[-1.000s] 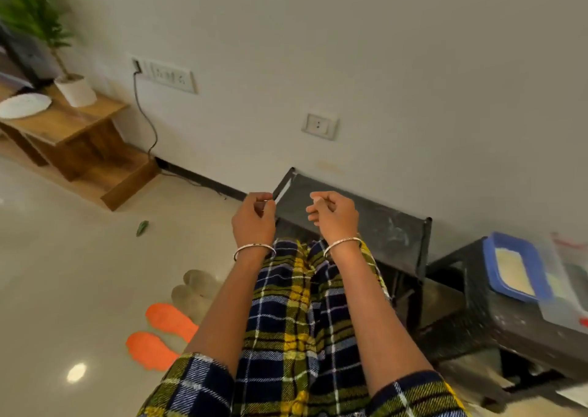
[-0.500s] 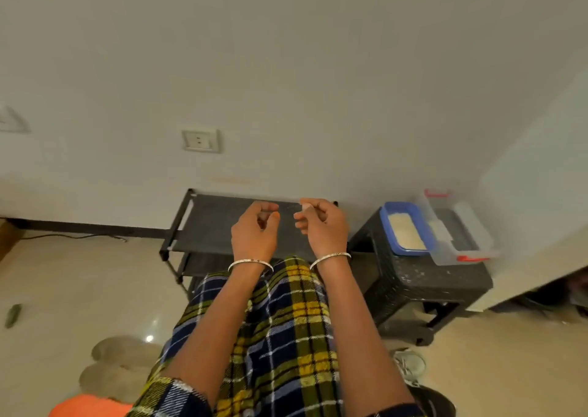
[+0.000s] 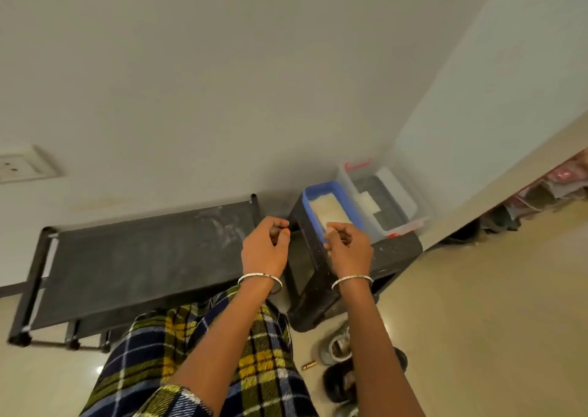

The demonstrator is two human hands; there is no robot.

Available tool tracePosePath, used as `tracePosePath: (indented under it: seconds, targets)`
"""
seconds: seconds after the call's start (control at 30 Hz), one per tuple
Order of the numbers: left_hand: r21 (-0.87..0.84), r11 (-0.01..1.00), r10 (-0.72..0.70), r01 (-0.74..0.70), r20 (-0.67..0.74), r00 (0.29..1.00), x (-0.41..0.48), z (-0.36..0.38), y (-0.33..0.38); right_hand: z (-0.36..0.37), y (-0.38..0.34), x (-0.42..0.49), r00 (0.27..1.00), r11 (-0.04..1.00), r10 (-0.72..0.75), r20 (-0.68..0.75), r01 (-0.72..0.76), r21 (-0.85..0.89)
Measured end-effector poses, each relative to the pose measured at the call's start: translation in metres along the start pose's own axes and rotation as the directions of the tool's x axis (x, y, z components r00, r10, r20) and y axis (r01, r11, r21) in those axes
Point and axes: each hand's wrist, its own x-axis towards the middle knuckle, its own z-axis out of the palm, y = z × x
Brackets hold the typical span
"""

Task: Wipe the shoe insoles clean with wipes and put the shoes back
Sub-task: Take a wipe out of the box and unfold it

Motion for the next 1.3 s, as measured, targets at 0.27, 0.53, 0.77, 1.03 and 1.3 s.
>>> tracePosePath:
  seconds: [0.27,0.53,0.77,1.03,1.3]
  targets:
    - [0.370,0.907,0.123,-0.204,0.229,0.965,0.027,0.074,-0.027,-0.017,0.040,0.065,0.991,0.966,-0.035,-0.130,0.000,-0.260]
    - [0.505,0.791,0.190,-0.346,0.335,0.923,0.040,0.091,-0.053,0.017,0.051,0.107,0.988,0.879,-0.087,0.124,0.135,-0.458]
    - [0.588,0.724,0.168,-0.360,0.357,0.919,0.045,0.102,-0.062,0.040,0.054,0.122,0.975,0.774,-0.004,0.223,0.144,-0.617]
    - [0.572,0.746,0.148,-0.340,0.356,0.923,0.048,0.098,-0.059,0.045,0.058,0.123,0.984,0.768,-0.060,0.165,0.151,-0.622]
    - [0.570,0.752,0.103,-0.331,0.394,0.913,0.046,0.096,-0.057,0.040,0.054,0.126,0.996,0.876,-0.078,0.038,0.086,-0.474]
